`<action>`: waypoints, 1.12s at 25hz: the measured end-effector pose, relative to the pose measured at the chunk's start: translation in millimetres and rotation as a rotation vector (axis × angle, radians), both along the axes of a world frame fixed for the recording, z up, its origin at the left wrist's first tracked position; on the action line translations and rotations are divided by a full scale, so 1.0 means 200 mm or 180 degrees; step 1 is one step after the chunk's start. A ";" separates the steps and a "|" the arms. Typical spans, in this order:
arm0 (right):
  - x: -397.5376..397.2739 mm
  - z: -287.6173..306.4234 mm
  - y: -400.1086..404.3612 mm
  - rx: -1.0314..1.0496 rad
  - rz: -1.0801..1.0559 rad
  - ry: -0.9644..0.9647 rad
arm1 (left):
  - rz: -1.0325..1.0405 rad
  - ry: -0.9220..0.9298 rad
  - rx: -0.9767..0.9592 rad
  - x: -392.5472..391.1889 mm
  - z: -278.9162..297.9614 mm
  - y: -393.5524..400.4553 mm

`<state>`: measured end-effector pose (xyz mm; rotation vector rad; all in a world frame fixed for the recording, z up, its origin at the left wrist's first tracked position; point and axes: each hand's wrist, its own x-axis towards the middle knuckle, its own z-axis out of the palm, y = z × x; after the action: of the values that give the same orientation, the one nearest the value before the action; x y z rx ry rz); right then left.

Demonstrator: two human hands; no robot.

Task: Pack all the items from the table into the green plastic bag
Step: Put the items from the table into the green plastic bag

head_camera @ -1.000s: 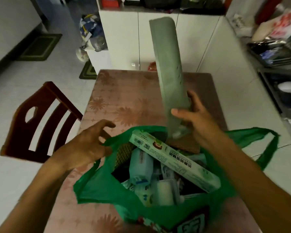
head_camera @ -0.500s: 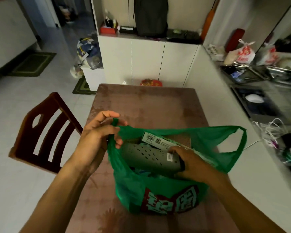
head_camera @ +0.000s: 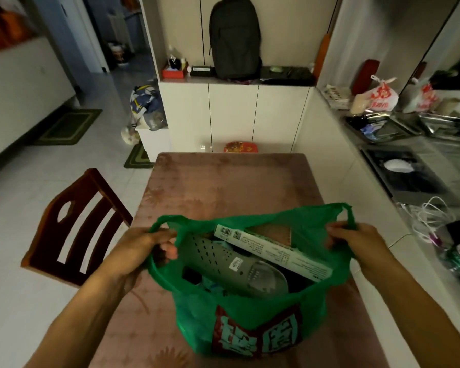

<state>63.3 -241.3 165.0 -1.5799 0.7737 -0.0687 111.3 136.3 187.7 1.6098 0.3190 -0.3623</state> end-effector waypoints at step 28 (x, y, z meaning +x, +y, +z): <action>0.71 0.34 0.09 -0.0209 -0.0128 -0.0510 | 0.0092 -0.0789 0.0150 0.60 0.25 -0.13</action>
<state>204.9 -222.8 233.6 -1.5994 0.6835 -0.2493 230.7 110.2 237.5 1.6739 0.1621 -0.1313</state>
